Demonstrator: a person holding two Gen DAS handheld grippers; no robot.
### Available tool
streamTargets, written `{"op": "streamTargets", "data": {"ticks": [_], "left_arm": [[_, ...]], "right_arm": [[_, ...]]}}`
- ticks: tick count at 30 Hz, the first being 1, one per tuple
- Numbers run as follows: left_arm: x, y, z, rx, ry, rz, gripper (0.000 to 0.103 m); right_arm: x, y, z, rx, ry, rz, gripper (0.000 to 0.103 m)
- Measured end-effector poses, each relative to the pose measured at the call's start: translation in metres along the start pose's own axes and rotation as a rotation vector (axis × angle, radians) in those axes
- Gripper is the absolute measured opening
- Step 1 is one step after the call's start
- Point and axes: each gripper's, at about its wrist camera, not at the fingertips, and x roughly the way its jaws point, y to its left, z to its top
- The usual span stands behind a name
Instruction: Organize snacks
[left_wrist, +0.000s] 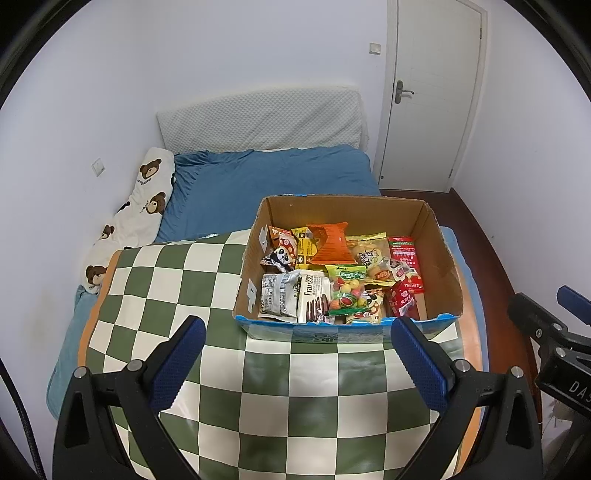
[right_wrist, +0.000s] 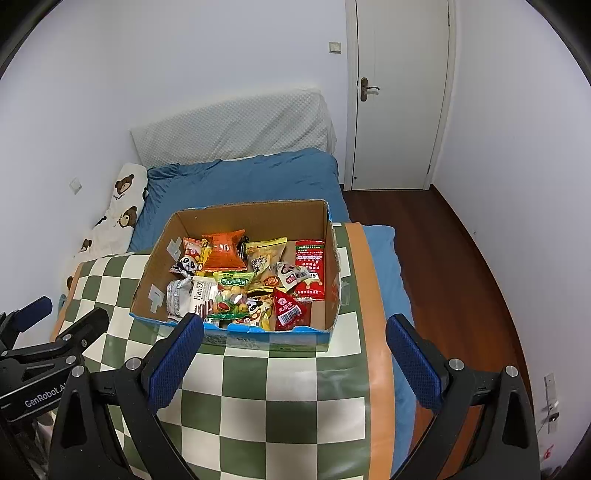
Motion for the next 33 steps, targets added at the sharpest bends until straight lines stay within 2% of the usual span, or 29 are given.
{"op": "streamTargets", "data": {"ticks": [33], "left_arm": [[-0.012, -0.004, 0.009, -0.001, -0.024, 0.008, 0.103]], "right_arm": [[-0.014, 0.001, 0.004, 0.013, -0.015, 0.003, 0.101]]}}
